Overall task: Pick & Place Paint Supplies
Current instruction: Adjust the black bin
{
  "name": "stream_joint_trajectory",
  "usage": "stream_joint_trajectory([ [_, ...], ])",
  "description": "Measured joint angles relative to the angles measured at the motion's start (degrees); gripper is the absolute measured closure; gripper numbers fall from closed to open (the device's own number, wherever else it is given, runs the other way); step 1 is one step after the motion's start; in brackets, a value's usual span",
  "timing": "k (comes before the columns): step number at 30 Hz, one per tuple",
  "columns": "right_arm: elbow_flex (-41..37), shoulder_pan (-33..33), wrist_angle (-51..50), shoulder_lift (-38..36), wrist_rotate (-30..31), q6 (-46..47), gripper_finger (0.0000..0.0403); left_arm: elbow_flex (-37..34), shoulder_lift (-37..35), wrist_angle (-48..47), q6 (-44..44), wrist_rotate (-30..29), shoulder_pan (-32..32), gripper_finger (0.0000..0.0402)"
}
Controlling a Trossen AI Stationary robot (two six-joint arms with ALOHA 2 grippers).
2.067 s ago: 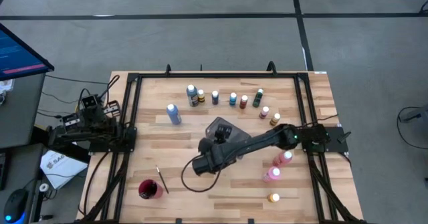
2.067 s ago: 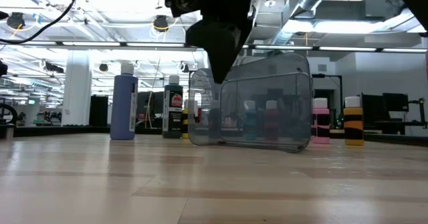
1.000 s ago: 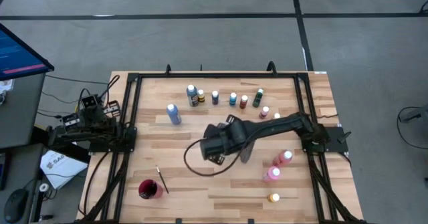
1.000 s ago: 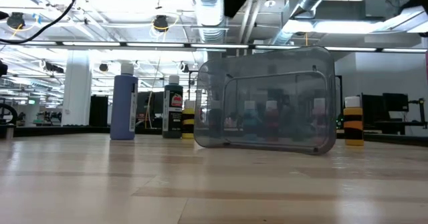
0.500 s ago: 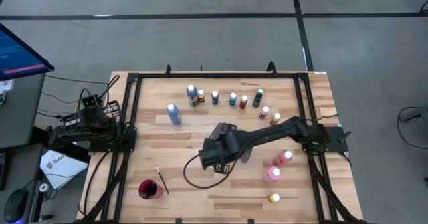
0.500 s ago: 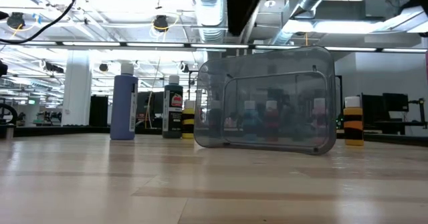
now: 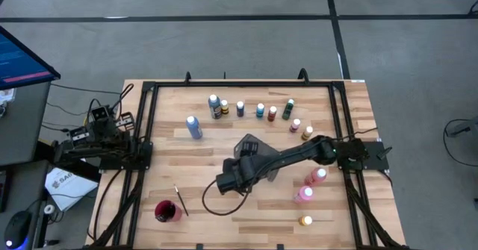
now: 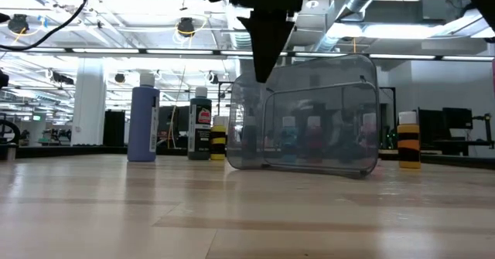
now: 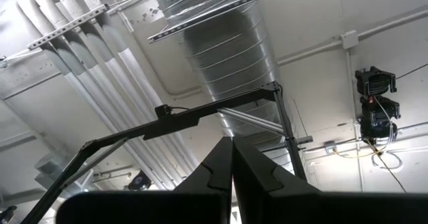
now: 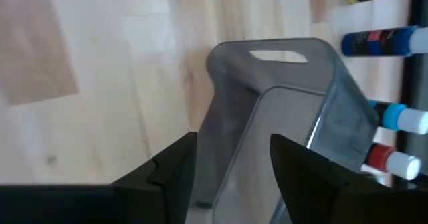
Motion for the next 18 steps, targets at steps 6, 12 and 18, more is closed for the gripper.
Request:
stream_joint_trajectory([
  [6,0.26,0.27,-0.04,-4.87,-3.10,3.22,0.0234,-0.02,-0.01,0.00,0.00,0.01,0.00,0.0399],
  [12,0.17,0.59,-0.02,-8.94,-3.09,2.91,0.0203,-0.01,0.00,0.00,0.00,0.01,0.00,0.0399],
  [18,0.17,-0.19,-0.02,-9.76,-3.46,0.74,0.0164,0.00,0.00,0.00,0.00,0.02,0.00,0.0399],
])
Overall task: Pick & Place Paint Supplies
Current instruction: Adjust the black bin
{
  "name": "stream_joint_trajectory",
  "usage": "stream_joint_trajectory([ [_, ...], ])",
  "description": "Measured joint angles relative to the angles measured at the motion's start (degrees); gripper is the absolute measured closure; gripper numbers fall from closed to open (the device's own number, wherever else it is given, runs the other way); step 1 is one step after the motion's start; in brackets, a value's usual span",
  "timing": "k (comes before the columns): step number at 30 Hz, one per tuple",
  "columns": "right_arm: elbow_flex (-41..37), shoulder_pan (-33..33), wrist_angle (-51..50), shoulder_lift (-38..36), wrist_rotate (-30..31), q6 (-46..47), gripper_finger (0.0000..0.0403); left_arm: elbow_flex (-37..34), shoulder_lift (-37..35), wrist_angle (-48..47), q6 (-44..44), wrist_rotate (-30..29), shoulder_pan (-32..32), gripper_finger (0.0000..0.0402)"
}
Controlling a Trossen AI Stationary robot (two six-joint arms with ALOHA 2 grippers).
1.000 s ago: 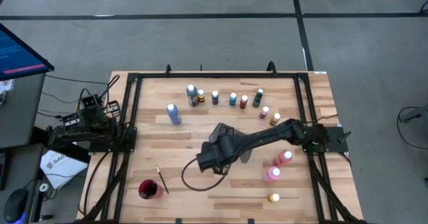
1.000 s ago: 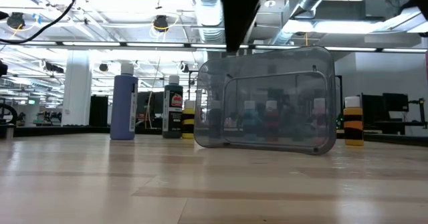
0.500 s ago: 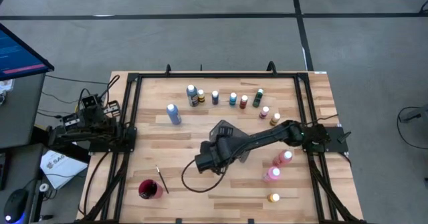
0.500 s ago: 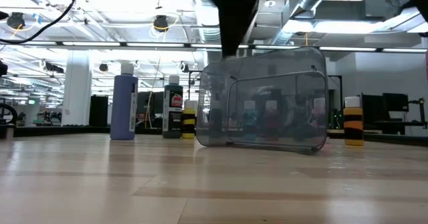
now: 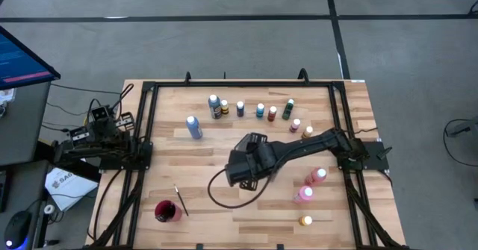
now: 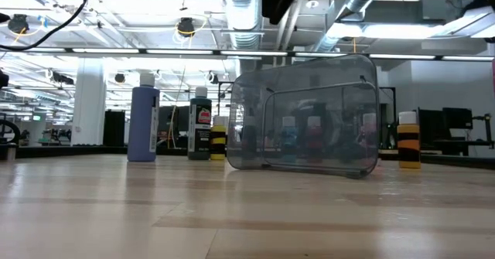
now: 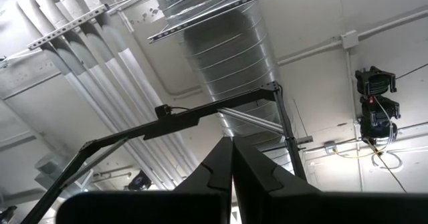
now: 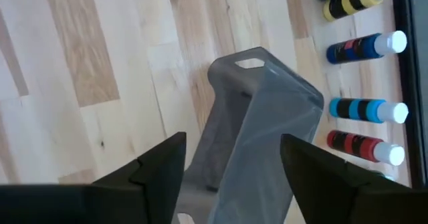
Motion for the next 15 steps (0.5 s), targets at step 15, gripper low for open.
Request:
stream_joint_trajectory([
  [15,-9.30,-3.25,0.03,0.13,-2.35,-0.82,0.0159,-0.01,-0.01,0.00,0.00,-0.02,0.00,0.0399],
])
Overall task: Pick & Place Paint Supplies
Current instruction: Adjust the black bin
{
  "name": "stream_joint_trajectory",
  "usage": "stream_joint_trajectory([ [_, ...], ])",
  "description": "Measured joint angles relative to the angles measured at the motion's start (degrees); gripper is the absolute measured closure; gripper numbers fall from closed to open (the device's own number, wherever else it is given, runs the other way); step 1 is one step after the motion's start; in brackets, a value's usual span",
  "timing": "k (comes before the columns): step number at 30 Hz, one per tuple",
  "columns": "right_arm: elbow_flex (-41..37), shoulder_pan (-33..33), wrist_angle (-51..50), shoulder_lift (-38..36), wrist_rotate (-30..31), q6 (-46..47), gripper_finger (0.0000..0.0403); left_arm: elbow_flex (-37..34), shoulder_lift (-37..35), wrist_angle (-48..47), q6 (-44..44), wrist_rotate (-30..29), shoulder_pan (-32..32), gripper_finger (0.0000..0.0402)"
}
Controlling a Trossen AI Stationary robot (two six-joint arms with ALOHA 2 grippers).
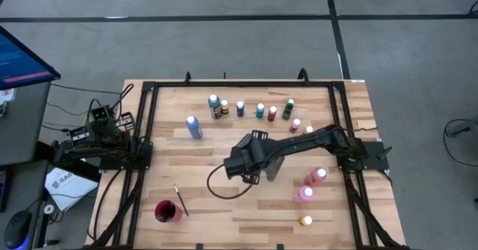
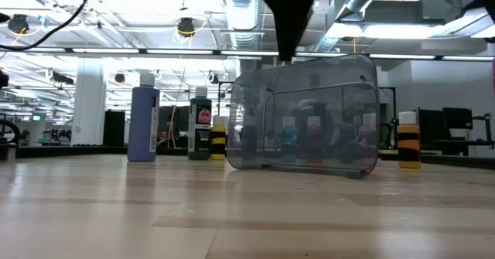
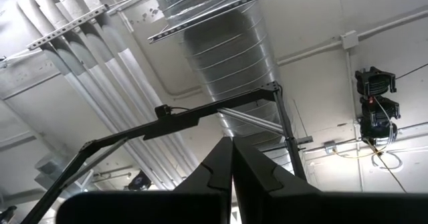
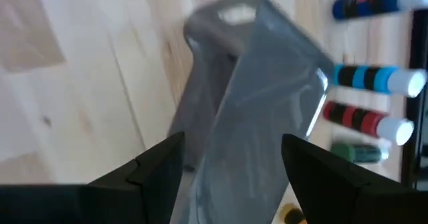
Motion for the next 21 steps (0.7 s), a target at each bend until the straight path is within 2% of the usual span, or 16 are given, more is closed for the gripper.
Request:
stream_joint_trajectory([
  [3,-3.28,-0.36,0.03,0.00,-0.06,0.96,0.0159,0.01,0.01,0.00,0.00,0.00,0.00,0.0399],
  [8,-7.26,-0.65,-0.16,-0.04,2.37,10.68,0.0180,0.00,0.00,0.00,0.00,0.01,-0.01,0.0399],
  [11,-7.50,-0.72,-0.64,-0.13,2.39,13.15,0.0243,-0.01,-0.01,0.00,0.00,0.00,0.00,0.0399],
  [14,-7.49,-0.58,-1.03,-0.42,2.61,13.80,0.0350,0.00,-0.01,0.00,0.00,0.02,-0.01,0.0399],
  [15,-7.53,-0.70,0.42,-0.48,0.23,13.74,0.0376,0.01,0.00,0.00,0.00,0.02,0.00,0.0399],
  [21,-6.72,-0.99,0.64,-2.63,-4.23,13.38,0.0398,-0.01,0.00,-0.01,0.00,0.01,-0.02,0.0399],
])
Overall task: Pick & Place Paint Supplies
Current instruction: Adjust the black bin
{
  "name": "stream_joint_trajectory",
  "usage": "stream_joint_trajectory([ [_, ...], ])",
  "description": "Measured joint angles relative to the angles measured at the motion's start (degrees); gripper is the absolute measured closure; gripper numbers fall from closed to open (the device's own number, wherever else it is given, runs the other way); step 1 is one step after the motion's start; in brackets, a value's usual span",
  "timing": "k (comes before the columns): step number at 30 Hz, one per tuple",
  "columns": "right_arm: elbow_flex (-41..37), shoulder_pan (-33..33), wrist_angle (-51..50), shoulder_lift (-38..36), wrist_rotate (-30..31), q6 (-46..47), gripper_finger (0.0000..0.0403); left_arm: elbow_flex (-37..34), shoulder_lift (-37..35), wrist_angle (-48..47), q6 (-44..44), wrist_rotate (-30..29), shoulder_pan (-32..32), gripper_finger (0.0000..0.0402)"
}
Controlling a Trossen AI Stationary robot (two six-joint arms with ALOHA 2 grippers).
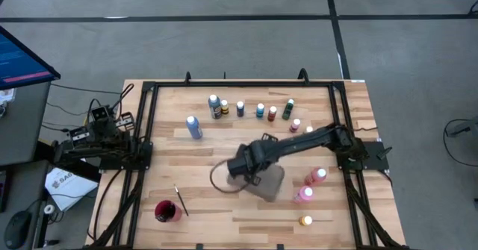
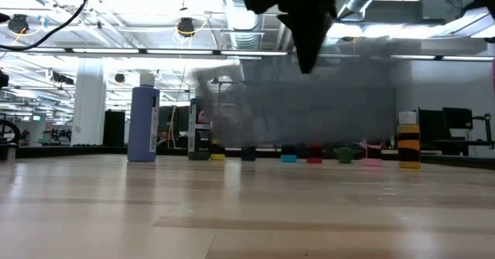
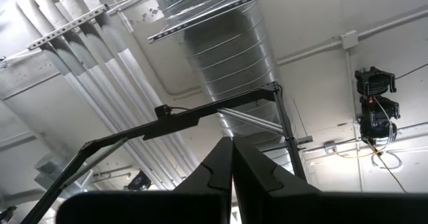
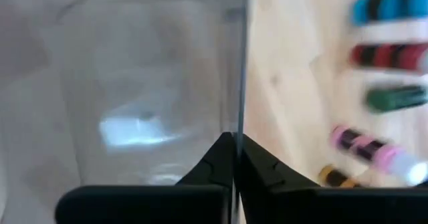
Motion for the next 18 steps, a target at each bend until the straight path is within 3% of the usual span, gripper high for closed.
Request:
stream_joint_trajectory([
  [5,0.92,-1.65,4.38,-2.29,-0.04,-6.64,0.0400,0.01,0.00,0.01,0.00,0.00,0.00,0.0399],
  [9,1.00,-4.88,13.16,-2.79,-4.26,-15.66,0.0401,0.00,-0.01,0.01,0.00,0.01,0.00,0.0399],
  [13,1.06,-9.38,21.42,-1.12,-8.05,-23.20,0.0402,0.00,0.00,-0.01,0.00,0.01,0.00,0.0399],
  [18,0.88,-13.94,24.95,1.30,-10.07,-30.93,0.0402,0.01,0.00,0.00,0.00,0.01,0.00,0.0399],
])
